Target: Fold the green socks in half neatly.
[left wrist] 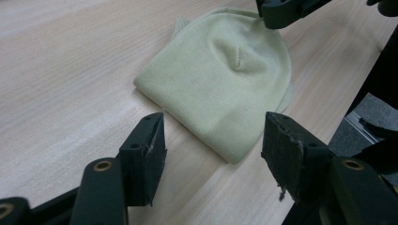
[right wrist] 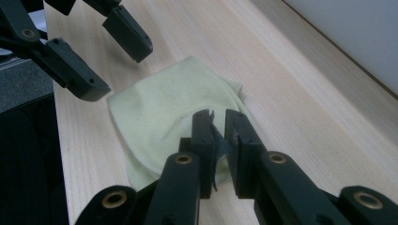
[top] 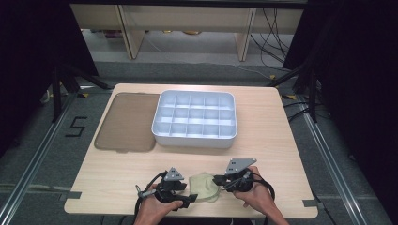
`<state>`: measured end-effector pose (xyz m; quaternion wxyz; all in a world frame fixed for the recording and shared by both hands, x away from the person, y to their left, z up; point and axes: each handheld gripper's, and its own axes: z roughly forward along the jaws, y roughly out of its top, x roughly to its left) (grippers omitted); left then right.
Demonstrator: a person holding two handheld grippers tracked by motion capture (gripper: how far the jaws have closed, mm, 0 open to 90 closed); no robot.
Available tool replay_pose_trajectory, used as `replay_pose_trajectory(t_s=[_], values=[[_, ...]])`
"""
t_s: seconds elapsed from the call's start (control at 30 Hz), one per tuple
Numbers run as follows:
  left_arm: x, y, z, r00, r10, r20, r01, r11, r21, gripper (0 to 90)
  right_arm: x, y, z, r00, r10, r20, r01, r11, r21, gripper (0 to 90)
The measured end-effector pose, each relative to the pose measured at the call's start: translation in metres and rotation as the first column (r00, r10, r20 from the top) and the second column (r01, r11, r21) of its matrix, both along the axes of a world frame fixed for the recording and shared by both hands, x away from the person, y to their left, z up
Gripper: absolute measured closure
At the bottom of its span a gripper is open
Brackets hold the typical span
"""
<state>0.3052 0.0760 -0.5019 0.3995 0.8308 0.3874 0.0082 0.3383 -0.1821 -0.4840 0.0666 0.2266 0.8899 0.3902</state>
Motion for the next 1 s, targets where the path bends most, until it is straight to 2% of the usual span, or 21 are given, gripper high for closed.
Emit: replay_pose_trajectory(t_s=[0.1,0.13,0.2,0.23,0.27,0.3,0.33,0.37,0.4,0.43,0.47,0.5,0.53,0.57,0.6,0.63,0.67,0.77,0.8,0.83,1.0], values=[[0.003,-0.001,-0.001,0.9999,-0.005,-0.016,0.005,1.0,0.001,39.6,0.001,-0.001,0.0,0.9998,0.013,0.014,-0.013,1.0,0.001,82.2],[0.005,-0.004,-0.002,0.9997,0.0,-0.023,0.0,0.9998,-0.019,39.6,0.002,-0.001,0.0,0.9999,0.009,0.012,-0.009,1.0,0.001,82.0],[0.006,-0.005,-0.003,0.9994,-0.003,-0.035,0.002,0.9996,-0.028,39.7,0.002,-0.001,0.0,0.9999,0.01,0.011,-0.01,1.0,0.003,82.0],[0.008,-0.005,-0.003,0.9992,-0.018,-0.035,0.017,0.9998,-0.011,39.7,0.002,-0.001,0.0,0.9999,0.01,0.011,-0.01,1.0,0.003,82.0],[0.009,-0.007,-0.003,0.9992,-0.003,-0.039,0.002,0.9999,-0.016,39.7,0.002,-0.002,0.001,0.9999,0.015,0.009,-0.015,1.0,0.001,82.0],[0.011,-0.006,-0.003,0.999,-0.023,-0.037,0.023,0.9997,0.0,40.0,0.001,-0.002,0.001,1.0,0.002,0.0,-0.002,1.0,0.001,82.0],[0.011,-0.01,-0.004,0.9991,0.003,-0.041,-0.004,0.9998,-0.018,40.8,0.001,-0.002,0.001,1.0,0.0,0.007,0.0,1.0,0.006,82.0],[0.013,-0.009,-0.003,0.9991,-0.023,-0.034,0.024,0.9997,0.008,41.1,0.001,-0.002,0.001,1.0,0.0,0.005,0.0,1.0,0.006,82.0],[0.013,-0.012,-0.004,0.9994,-0.006,-0.033,0.006,0.9999,-0.015,41.8,0.001,-0.002,0.001,1.0,-0.002,-0.005,0.002,1.0,0.008,82.0],[0.013,-0.012,-0.004,0.9994,-0.006,-0.033,0.006,0.9999,-0.015,42.1,0.001,-0.002,0.001,1.0,-0.001,-0.002,0.001,1.0,0.008,81.9],[0.014,-0.011,-0.003,0.9989,-0.015,-0.045,0.016,0.9998,0.014,42.9,0.002,-0.002,0.001,1.0,0.002,0.003,-0.002,1.0,0.002,81.8],[0.014,-0.011,-0.003,0.9989,-0.015,-0.045,0.016,0.9998,0.014,43.1,0.002,-0.002,0.001,1.0,0.002,0.003,-0.002,1.0,0.002,81.8],[0.017,-0.011,-0.004,0.9993,-0.027,-0.027,0.028,0.9994,0.019,43.1,0.002,-0.002,0.001,1.0,0.001,0.002,-0.001,1.0,0.003,81.9],[0.017,-0.012,-0.005,0.9996,-0.007,-0.027,0.007,1.0,0.006,44.5,0.001,-0.003,0.002,1.0,-0.001,0.003,0.001,1.0,0.005,81.9],[0.019,-0.012,-0.005,0.9994,-0.024,-0.025,0.025,0.9992,0.031,44.6,0.001,-0.003,0.002,1.0,0.0,0.001,0.0,1.0,0.005,81.9],[0.019,-0.012,-0.005,0.9996,-0.023,-0.018,0.024,0.9991,0.035,45.0,0.002,-0.003,0.002,1.0,0.004,0.005,-0.004,1.0,0.006,81.8],[0.019,-0.013,-0.005,0.9994,-0.009,-0.032,0.01,0.9995,0.031,45.5,0.003,-0.003,0.001,0.9998,0.012,0.016,-0.012,1.0,0.009,81.8],[0.021,-0.015,-0.004,0.9998,-0.007,-0.02,0.008,0.9992,0.04,45.6,0.003,-0.002,0.001,0.9999,0.015,0.005,-0.015,1.0,0.01,81.8],[0.026,-0.015,-0.004,0.9995,-0.033,-0.003,0.033,0.9981,0.052,46.0,0.003,-0.002,0.001,0.9999,0.016,0.003,-0.016,1.0,0.01,81.7],[0.028,-0.016,-0.004,0.9996,-0.027,-0.006,0.028,0.9983,0.052,46.5,0.003,-0.003,0.001,0.9999,0.012,0.012,-0.012,1.0,0.009,81.7],[0.024,-0.014,-0.002,0.9996,-0.027,0.004,0.026,0.9976,0.064,48.0,0.002,-0.004,0.003,1.0,0.0,0.004,0.0,1.0,0.014,81.6]])
